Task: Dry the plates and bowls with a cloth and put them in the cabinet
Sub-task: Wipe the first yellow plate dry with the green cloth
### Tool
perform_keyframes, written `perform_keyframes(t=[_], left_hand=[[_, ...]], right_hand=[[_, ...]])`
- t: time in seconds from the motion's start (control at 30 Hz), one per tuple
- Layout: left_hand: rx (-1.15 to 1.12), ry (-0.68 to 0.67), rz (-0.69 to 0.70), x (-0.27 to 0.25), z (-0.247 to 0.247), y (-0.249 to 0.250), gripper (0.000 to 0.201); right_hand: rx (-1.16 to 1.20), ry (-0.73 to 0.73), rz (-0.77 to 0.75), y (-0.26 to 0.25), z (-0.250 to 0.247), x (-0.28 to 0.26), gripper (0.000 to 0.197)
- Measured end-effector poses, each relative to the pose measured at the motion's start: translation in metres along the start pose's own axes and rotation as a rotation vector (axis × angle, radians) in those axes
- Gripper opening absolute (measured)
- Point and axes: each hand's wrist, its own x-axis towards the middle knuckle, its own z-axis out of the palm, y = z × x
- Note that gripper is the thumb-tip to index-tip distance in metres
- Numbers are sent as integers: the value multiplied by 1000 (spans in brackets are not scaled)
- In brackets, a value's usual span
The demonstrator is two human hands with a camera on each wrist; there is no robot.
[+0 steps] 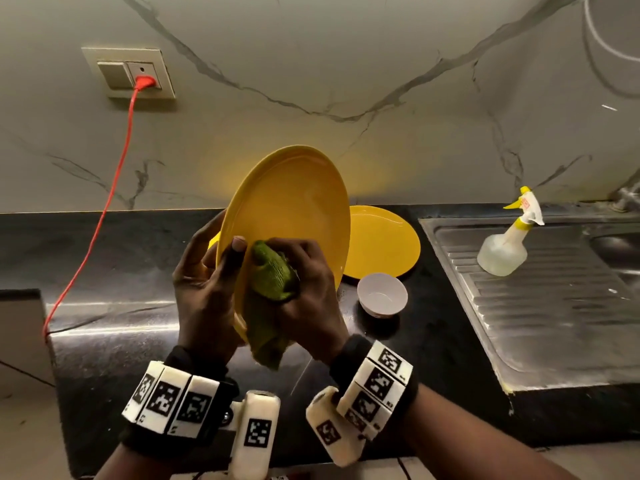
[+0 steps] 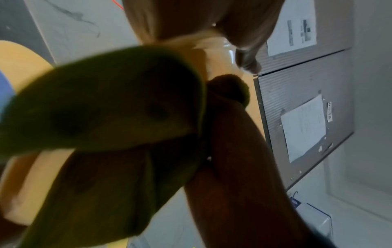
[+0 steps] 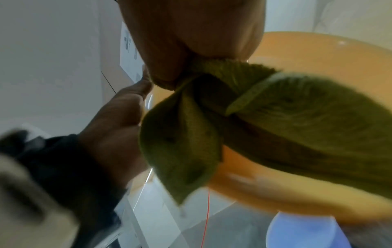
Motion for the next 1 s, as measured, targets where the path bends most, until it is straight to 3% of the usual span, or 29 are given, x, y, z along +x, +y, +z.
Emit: perform_keyframes(t=[0.23,0.47,0.6,0.7,0.87,1.0], left_hand=[[8,-50,-28,1,3,2,67],[-9,47,-62,3,-7,-5,70],[109,105,-4,5,-9,-3,33],[104,122,29,7,-10,-4,26],[119,49,55,6,-7,-2,35],[139,-6,84,5,-4,1,39]], right_hand=[[-66,238,-94,-30,-18,57,56],[114,-132,-25,-22,18,-15,56],[-25,-260,-70,-1,15,-35,59],[-162,-371,-119,23,2,-42,56],[-369,-368,-27,61,-20,-35,37],[-455,-251,50,79,-35,-12,25]])
